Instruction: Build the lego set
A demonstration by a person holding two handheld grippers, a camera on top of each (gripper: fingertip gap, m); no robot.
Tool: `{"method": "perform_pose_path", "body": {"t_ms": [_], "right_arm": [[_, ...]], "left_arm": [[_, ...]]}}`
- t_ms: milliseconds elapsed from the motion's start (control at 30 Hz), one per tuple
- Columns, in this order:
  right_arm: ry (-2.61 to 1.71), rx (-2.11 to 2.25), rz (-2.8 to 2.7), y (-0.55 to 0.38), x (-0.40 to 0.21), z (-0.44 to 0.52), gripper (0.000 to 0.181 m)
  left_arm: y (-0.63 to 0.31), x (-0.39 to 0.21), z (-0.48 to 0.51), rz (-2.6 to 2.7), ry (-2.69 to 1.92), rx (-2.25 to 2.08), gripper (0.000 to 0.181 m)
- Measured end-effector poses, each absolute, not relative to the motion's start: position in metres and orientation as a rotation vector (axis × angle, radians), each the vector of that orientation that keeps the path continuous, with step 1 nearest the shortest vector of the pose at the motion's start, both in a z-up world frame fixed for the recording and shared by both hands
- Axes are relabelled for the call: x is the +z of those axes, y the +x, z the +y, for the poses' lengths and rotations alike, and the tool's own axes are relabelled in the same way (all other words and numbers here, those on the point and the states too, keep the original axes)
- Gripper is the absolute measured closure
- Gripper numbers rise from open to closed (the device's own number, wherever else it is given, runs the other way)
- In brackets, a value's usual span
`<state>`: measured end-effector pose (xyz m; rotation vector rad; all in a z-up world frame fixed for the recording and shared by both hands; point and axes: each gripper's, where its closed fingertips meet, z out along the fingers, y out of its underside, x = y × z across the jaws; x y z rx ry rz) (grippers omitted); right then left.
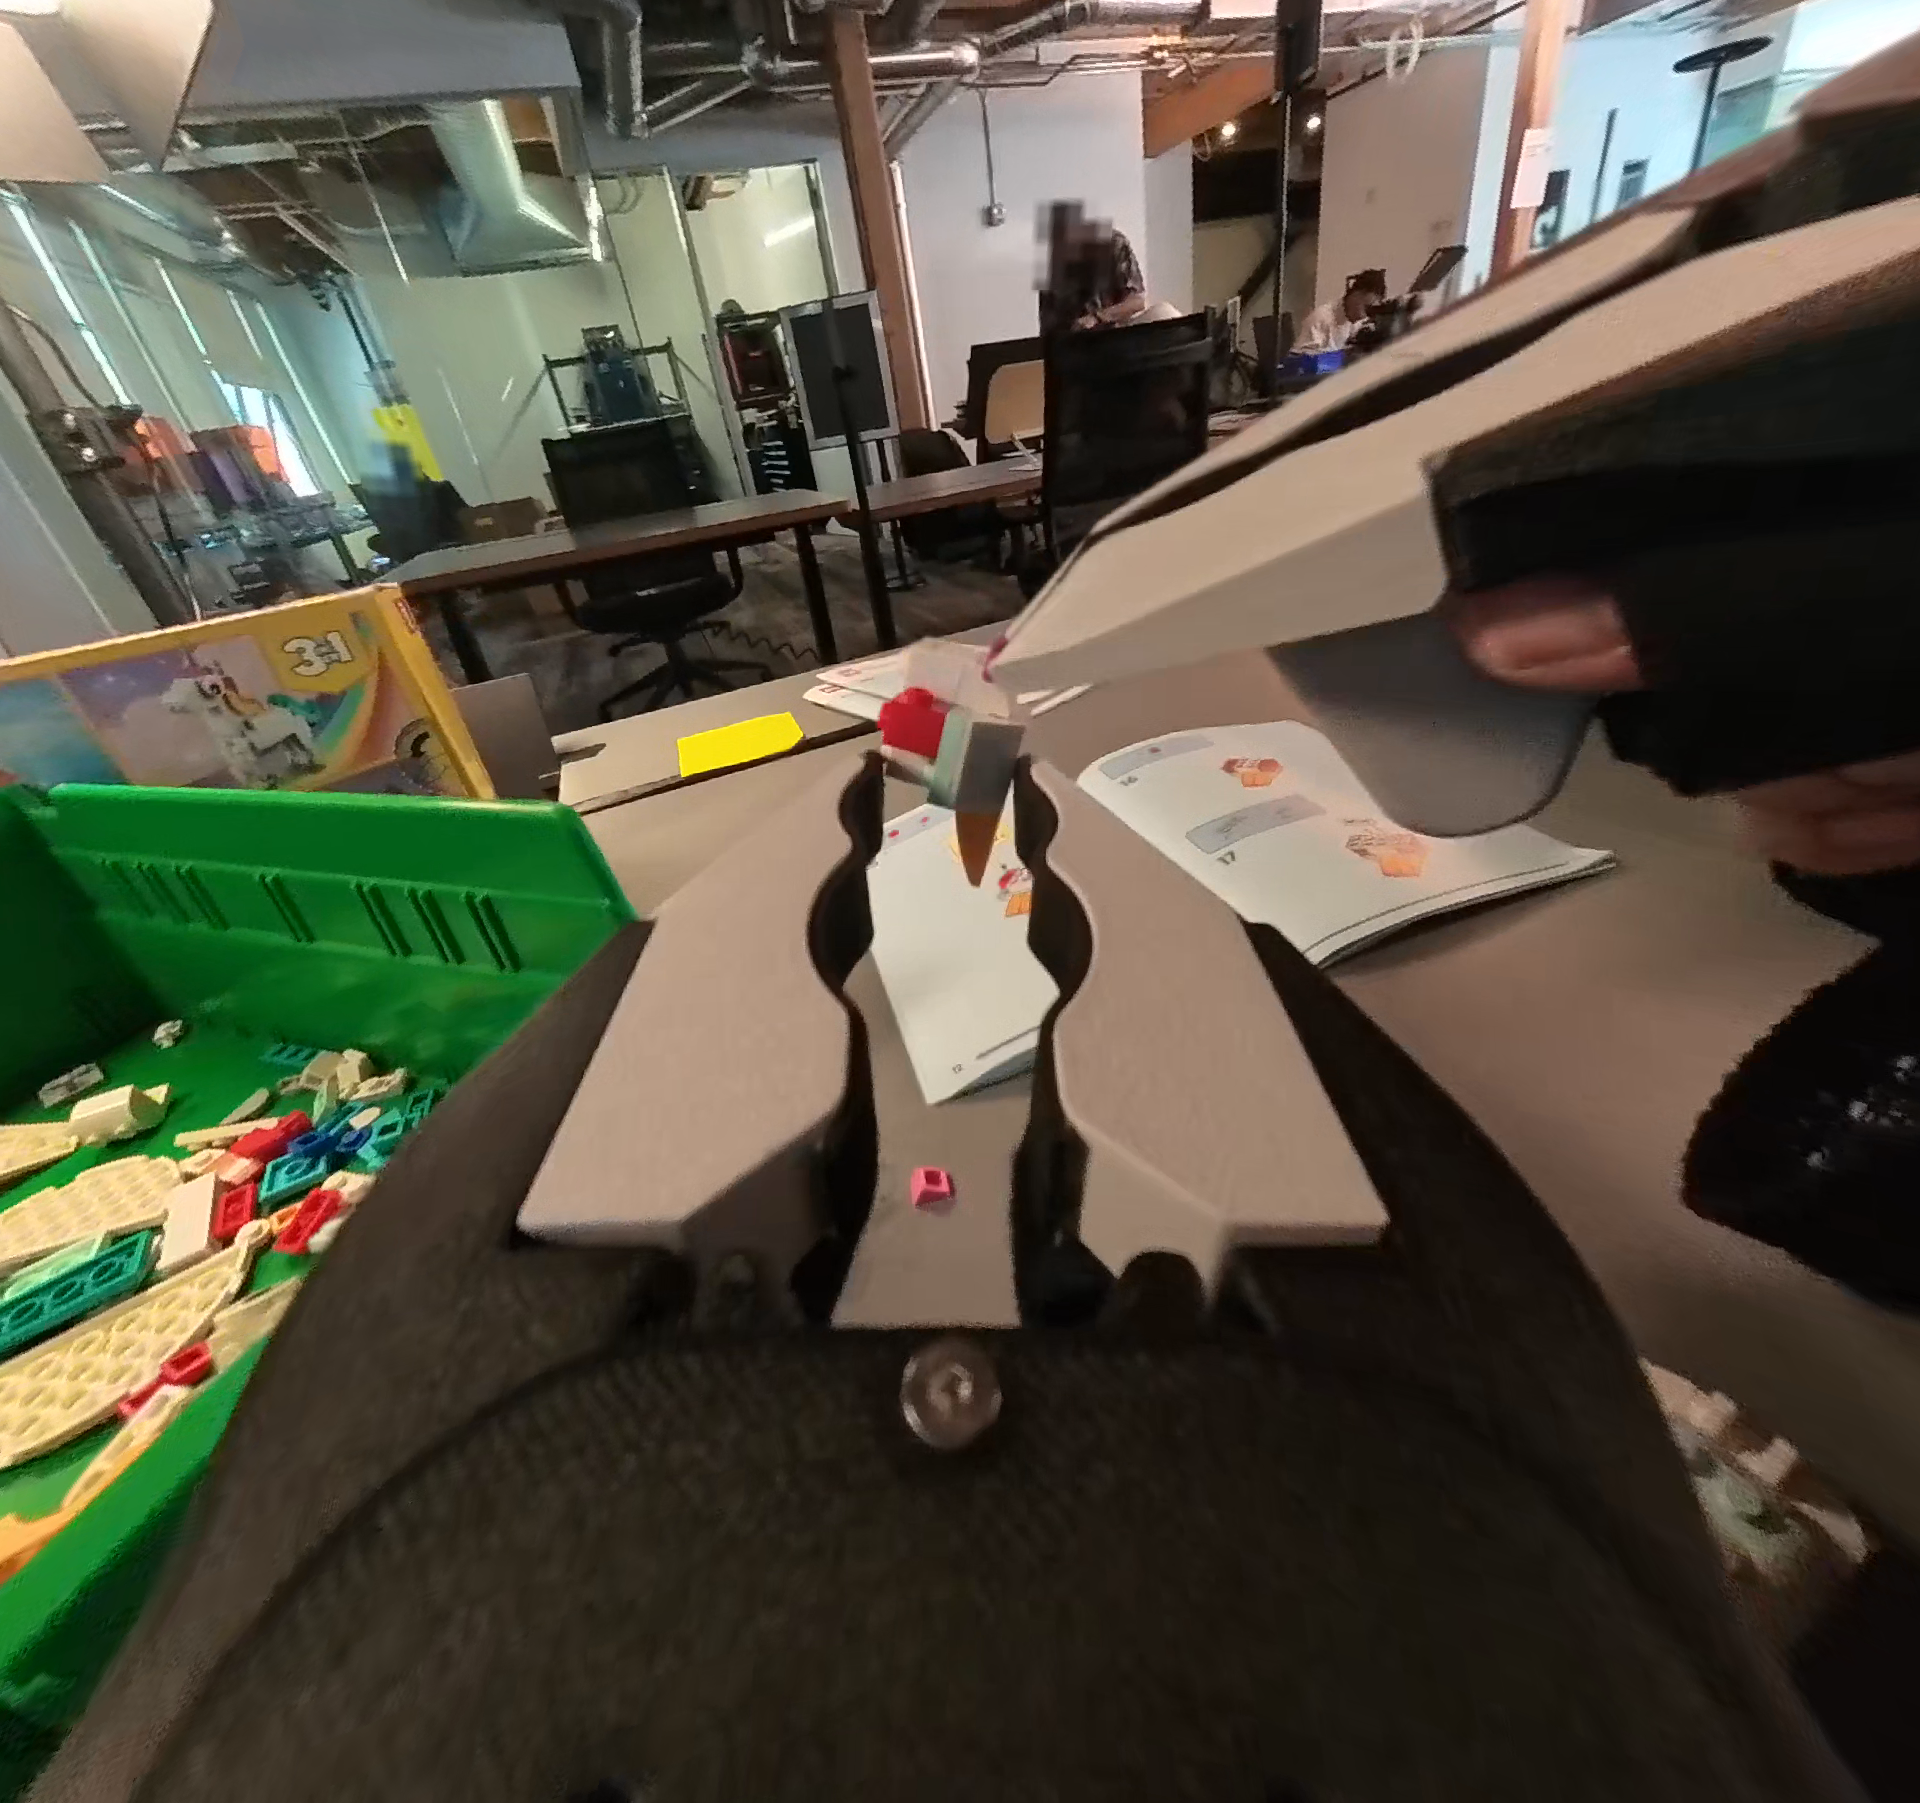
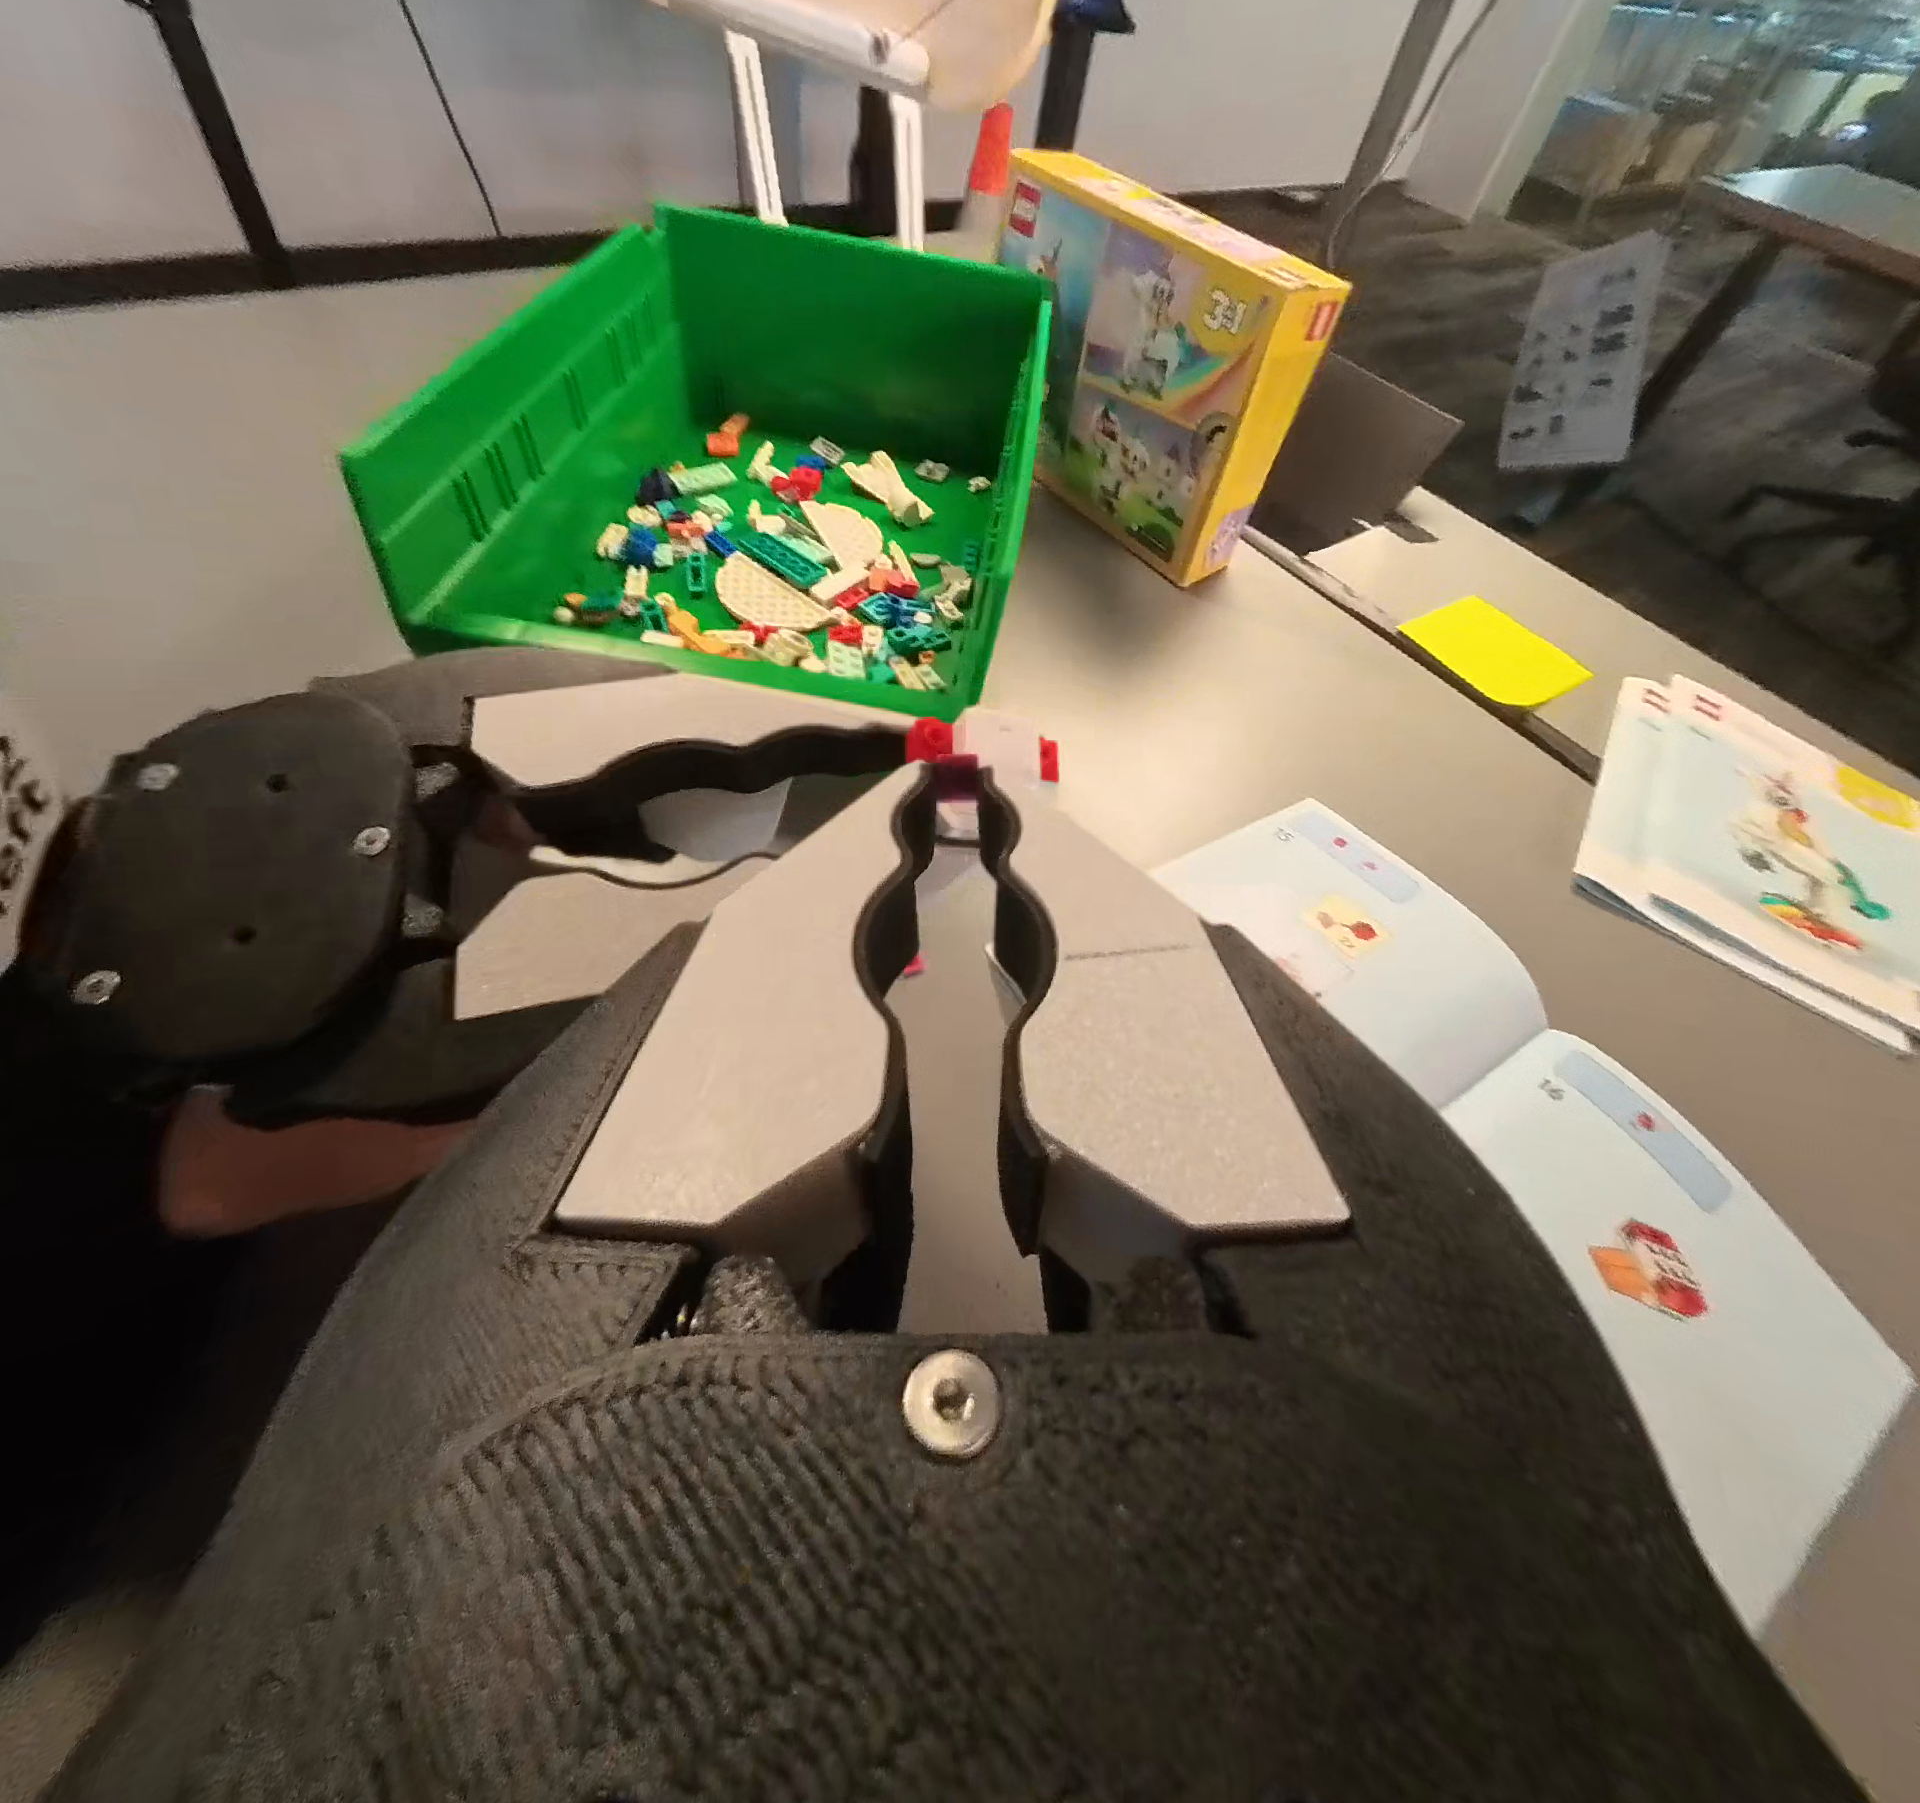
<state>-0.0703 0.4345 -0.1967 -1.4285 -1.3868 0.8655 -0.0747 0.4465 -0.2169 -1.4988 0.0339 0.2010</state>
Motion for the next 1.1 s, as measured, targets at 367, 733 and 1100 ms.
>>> {"method": "perform_pose_path", "body": {"t_ms": [367, 733, 1100], "right_arm": [[-1.389, 0.572, -1.441, -0.072, -0.203, 0.426, 0.176], [-1.34, 0.407, -1.396, -0.073, -0.207, 0.429, 0.176], [-1.34, 0.38, -1.379, -0.074, -0.212, 0.431, 0.168]], "left_arm": [[-0.07, -0.225, 0.443, 0.017, -1.523, 0.221, 0.158], [-0.068, -0.229, 0.443, 0.024, -1.545, 0.227, 0.158], [-0.066, -0.231, 0.444, 0.035, -1.554, 0.216, 0.158]]}}
